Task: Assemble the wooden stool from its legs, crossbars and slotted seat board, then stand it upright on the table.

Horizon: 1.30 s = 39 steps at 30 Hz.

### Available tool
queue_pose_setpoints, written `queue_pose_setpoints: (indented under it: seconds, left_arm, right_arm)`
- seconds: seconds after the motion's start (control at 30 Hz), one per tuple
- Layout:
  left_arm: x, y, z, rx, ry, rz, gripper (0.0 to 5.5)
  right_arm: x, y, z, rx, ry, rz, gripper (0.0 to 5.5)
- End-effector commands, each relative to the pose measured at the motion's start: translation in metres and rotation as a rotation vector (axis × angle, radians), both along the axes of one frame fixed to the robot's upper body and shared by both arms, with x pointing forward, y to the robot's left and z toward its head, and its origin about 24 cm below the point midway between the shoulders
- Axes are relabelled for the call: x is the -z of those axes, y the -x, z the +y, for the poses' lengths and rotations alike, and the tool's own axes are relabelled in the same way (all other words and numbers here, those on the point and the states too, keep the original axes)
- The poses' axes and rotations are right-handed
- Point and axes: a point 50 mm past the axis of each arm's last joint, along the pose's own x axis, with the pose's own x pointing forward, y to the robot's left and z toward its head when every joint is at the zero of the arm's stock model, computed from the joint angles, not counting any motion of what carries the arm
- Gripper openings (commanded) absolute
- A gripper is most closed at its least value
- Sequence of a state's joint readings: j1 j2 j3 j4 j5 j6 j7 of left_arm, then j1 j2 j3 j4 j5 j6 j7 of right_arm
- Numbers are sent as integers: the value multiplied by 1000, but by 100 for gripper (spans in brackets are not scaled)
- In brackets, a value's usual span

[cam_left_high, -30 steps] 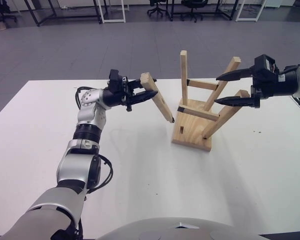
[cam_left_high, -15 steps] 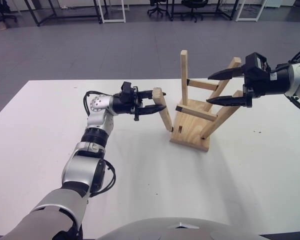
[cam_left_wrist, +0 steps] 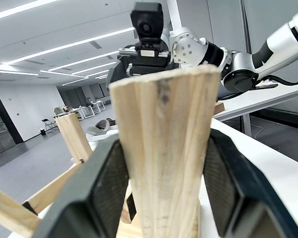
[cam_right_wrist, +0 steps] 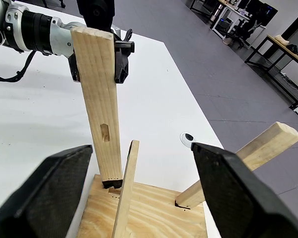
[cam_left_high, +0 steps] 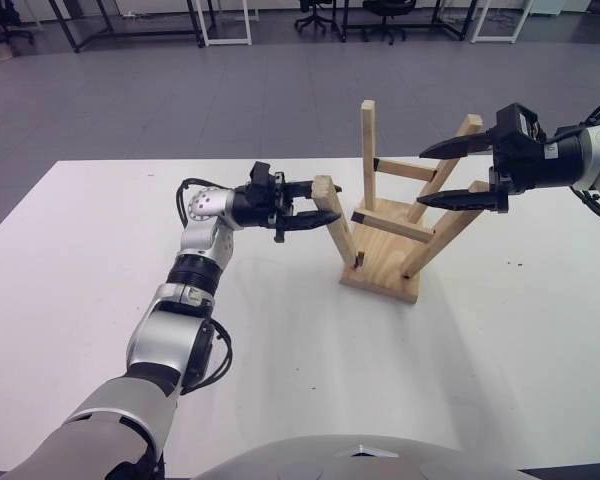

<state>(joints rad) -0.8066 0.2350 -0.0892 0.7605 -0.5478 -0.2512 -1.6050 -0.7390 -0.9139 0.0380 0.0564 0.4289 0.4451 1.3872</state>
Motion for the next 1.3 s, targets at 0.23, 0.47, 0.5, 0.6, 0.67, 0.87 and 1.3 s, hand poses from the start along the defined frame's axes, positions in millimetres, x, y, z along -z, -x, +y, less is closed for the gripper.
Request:
queue_pose_setpoints:
  seconds: [0.23, 0.47, 0.5, 0.6, 0.67, 0.87, 1.3]
  left_arm:
    - [16, 0, 6, -8, -109, 10, 204]
    - [-7, -11, 13, -14, -157, -16, 204]
    - [-9, -12, 13, -12, -167, -17, 204]
    - [-13, -14, 9, 1, -170, -12, 204]
    - [-18, -16, 9, -1, -165, -16, 204]
    - [-19, -19, 8, -4, -200, -26, 204]
    - [-22, -19, 0, 65, -369, -44, 204]
  right_arm:
    - [-4, 3, -3, -4, -3, -21, 373]
    - [-2, 7, 4, -12, -10, -16, 373]
    - [-3, 7, 5, -14, -12, -17, 373]
    - [-3, 7, 9, -19, -18, -16, 373]
    - [-2, 8, 10, -19, -21, -13, 373]
    - [-1, 9, 13, -25, -29, -10, 373]
    - [5, 11, 12, -22, -48, 4, 373]
